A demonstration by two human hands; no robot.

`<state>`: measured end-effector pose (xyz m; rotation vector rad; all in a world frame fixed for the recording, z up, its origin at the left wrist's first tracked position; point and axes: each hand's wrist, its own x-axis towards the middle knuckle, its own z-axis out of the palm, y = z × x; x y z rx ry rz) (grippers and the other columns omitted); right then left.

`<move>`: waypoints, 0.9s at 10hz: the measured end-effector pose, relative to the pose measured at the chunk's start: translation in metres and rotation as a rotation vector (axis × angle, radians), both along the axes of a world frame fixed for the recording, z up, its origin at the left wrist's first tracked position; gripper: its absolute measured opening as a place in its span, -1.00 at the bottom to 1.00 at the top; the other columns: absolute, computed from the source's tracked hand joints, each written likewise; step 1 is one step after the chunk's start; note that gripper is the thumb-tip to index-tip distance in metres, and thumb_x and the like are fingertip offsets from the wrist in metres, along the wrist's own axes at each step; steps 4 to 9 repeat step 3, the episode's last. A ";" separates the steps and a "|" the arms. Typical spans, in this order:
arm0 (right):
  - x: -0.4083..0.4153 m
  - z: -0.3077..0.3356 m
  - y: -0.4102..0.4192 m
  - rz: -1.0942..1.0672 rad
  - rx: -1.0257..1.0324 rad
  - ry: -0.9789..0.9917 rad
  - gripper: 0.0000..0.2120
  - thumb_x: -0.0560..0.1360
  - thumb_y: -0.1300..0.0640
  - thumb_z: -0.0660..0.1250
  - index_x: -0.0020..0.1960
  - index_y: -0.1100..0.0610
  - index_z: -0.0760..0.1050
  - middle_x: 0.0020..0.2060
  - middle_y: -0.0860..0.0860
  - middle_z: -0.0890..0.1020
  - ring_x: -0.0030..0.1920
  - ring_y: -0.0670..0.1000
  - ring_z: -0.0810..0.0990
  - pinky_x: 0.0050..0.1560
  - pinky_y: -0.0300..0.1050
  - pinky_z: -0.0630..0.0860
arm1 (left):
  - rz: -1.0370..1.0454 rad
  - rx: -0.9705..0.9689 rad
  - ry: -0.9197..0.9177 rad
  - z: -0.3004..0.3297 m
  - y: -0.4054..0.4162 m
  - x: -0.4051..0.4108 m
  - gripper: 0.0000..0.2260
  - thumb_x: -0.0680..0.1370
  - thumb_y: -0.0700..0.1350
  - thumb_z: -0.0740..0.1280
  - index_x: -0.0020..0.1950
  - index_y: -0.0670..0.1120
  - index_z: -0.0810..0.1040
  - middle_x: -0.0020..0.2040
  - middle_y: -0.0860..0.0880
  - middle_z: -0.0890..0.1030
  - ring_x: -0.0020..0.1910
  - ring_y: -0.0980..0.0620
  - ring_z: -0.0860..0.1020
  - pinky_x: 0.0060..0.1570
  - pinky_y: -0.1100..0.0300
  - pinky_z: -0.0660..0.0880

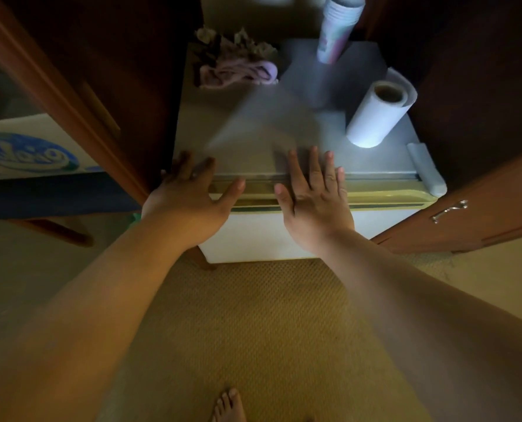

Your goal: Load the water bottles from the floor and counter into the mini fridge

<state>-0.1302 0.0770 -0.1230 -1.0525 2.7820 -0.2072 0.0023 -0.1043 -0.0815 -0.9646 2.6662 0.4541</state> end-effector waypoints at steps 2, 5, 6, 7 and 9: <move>-0.006 0.011 -0.006 0.008 0.080 -0.083 -0.34 0.66 -0.29 -0.22 0.63 -0.06 -0.38 0.62 0.10 -0.36 0.58 0.16 -0.44 0.59 0.14 -0.32 | 0.012 -0.012 0.017 -0.001 0.006 -0.003 -0.27 0.58 0.46 -0.15 0.68 0.16 -0.17 0.70 -0.03 -0.20 0.66 -0.24 -0.10 0.55 -0.20 0.08; 0.014 0.014 0.019 0.031 0.046 -0.091 -0.32 0.66 -0.29 -0.18 0.61 -0.06 -0.43 0.59 0.11 -0.42 0.57 0.14 -0.46 0.60 0.15 -0.25 | -0.037 -0.005 0.041 -0.003 0.012 0.011 -0.29 0.63 0.38 -0.14 0.69 0.08 -0.23 0.69 -0.09 -0.25 0.66 -0.13 -0.23 0.61 -0.12 -0.13; 0.014 0.014 0.019 0.031 0.046 -0.091 -0.32 0.66 -0.29 -0.18 0.61 -0.06 -0.43 0.59 0.11 -0.42 0.57 0.14 -0.46 0.60 0.15 -0.25 | -0.037 -0.005 0.041 -0.003 0.012 0.011 -0.29 0.63 0.38 -0.14 0.69 0.08 -0.23 0.69 -0.09 -0.25 0.66 -0.13 -0.23 0.61 -0.12 -0.13; 0.014 0.014 0.019 0.031 0.046 -0.091 -0.32 0.66 -0.29 -0.18 0.61 -0.06 -0.43 0.59 0.11 -0.42 0.57 0.14 -0.46 0.60 0.15 -0.25 | -0.037 -0.005 0.041 -0.003 0.012 0.011 -0.29 0.63 0.38 -0.14 0.69 0.08 -0.23 0.69 -0.09 -0.25 0.66 -0.13 -0.23 0.61 -0.12 -0.13; 0.014 0.014 0.019 0.031 0.046 -0.091 -0.32 0.66 -0.29 -0.18 0.61 -0.06 -0.43 0.59 0.11 -0.42 0.57 0.14 -0.46 0.60 0.15 -0.25 | -0.037 -0.005 0.041 -0.003 0.012 0.011 -0.29 0.63 0.38 -0.14 0.69 0.08 -0.23 0.69 -0.09 -0.25 0.66 -0.13 -0.23 0.61 -0.12 -0.13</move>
